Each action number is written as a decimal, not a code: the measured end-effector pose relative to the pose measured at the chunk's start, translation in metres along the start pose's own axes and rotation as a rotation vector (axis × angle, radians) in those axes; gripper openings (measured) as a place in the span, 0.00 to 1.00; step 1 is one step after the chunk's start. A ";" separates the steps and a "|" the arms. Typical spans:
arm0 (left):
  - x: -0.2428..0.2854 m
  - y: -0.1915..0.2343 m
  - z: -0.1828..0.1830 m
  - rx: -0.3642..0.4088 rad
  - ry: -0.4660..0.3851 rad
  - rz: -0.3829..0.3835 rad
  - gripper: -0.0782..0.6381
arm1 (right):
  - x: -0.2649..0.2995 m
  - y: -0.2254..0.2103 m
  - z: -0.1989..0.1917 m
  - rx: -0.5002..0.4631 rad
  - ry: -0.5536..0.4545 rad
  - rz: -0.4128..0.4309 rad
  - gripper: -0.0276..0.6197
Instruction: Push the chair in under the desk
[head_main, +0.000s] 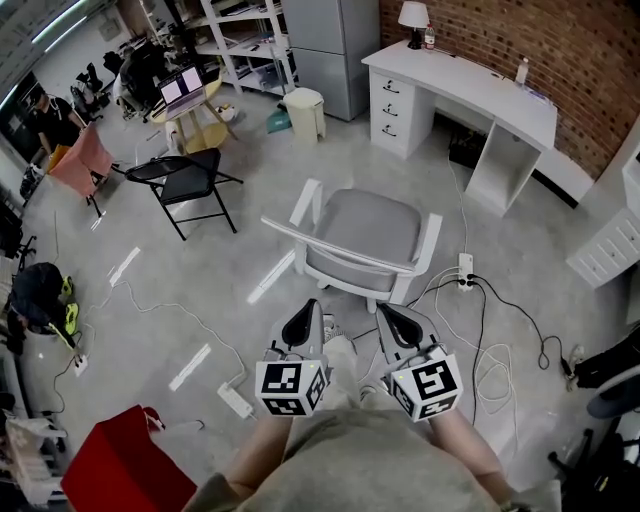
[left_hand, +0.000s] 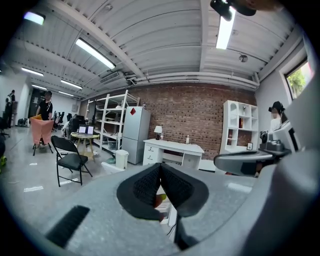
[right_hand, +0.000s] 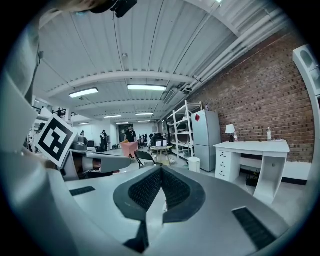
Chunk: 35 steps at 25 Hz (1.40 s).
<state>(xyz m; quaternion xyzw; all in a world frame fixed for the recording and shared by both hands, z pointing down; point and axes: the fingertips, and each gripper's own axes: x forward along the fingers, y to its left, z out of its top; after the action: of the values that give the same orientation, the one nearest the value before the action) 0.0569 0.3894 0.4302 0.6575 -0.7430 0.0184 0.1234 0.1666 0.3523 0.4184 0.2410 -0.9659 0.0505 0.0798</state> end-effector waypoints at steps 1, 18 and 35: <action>0.003 0.003 0.002 0.000 -0.002 0.000 0.12 | 0.003 0.000 0.002 -0.005 -0.002 0.000 0.05; 0.096 0.055 0.004 -0.001 0.058 -0.079 0.12 | 0.090 -0.033 0.006 -0.045 0.059 -0.057 0.05; 0.174 0.079 0.007 0.074 0.152 -0.165 0.12 | 0.158 -0.066 -0.003 -0.026 0.148 -0.044 0.05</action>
<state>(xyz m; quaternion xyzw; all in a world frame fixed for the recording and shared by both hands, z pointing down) -0.0401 0.2299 0.4698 0.7173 -0.6737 0.0851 0.1560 0.0602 0.2223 0.4533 0.2569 -0.9524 0.0538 0.1553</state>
